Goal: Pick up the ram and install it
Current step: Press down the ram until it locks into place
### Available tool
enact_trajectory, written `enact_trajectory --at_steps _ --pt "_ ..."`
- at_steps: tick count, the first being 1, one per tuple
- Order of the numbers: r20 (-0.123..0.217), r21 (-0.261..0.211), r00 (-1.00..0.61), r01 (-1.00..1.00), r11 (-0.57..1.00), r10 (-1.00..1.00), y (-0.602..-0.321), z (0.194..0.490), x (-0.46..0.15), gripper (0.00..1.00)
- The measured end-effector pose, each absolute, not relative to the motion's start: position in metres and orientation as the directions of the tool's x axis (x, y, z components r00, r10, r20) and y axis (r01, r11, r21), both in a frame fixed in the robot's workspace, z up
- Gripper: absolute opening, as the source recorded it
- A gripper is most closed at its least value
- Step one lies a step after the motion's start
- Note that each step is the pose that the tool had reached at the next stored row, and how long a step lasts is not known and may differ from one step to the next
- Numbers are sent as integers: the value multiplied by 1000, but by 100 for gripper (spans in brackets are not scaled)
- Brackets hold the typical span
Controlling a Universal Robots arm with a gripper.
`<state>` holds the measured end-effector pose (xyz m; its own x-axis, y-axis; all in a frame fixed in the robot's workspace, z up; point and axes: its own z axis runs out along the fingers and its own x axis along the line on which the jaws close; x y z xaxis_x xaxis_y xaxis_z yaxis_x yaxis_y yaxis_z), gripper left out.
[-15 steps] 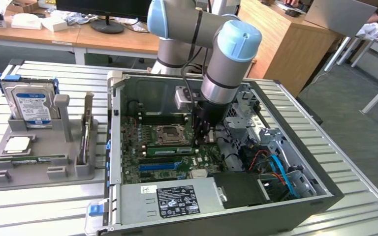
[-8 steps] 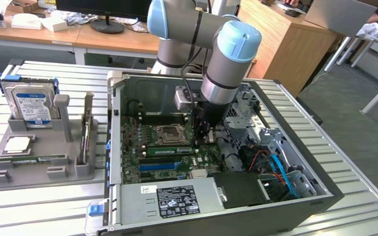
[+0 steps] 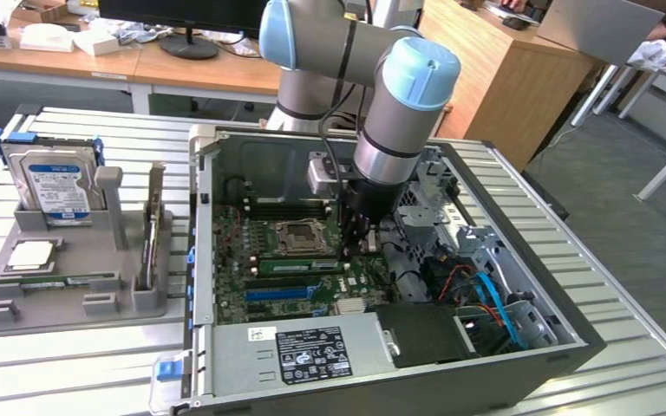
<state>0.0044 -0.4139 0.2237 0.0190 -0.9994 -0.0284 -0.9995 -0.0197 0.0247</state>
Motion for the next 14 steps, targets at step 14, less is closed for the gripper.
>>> enact_trajectory --at_steps 14 --pt "-28 25 19 -1000 -20 -999 -414 222 4 10"
